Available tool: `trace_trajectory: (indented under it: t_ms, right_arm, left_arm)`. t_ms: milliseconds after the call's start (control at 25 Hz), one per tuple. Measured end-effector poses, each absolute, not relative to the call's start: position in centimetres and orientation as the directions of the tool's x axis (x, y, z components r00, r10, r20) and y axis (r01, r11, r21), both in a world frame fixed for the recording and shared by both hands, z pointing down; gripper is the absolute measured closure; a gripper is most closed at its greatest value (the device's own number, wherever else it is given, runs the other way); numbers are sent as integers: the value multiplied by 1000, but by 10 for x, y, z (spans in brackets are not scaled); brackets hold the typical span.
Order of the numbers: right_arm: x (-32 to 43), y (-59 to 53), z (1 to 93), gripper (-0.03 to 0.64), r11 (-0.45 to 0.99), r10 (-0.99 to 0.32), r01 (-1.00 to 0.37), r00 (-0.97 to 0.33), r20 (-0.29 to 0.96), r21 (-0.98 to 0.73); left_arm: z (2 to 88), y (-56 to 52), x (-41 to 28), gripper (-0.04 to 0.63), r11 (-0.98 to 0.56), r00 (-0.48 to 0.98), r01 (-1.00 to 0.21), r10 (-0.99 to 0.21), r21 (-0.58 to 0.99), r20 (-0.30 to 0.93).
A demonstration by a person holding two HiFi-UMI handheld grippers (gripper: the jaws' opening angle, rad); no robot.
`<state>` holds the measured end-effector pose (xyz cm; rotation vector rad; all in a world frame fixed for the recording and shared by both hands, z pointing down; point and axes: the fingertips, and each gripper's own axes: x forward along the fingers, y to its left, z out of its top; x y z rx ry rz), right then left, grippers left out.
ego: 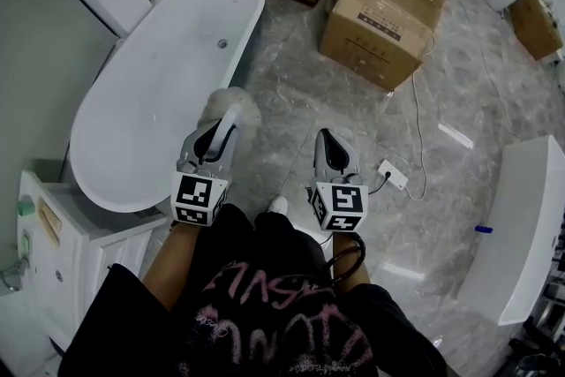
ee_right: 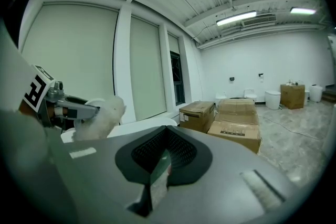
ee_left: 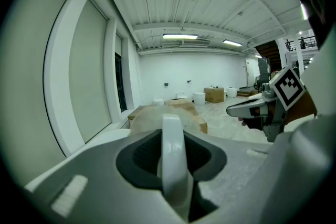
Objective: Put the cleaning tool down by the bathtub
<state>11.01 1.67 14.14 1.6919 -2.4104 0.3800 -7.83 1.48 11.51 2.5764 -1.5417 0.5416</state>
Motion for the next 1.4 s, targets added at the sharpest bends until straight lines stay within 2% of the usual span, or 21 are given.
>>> trace_trajectory:
  t_ms: [560,1400]
  right_arm:
    - [123,6,146,606,283,-908,-953,-303,290,-110]
    - [109,-42,177,606,207,-899,-974,-225,376,-87]
  left_arm:
    - [115,-4,-60,513,-530,469,-840,-818,-118,334]
    - [173,-65,-65,514,-556,522,-831,-760,28,388]
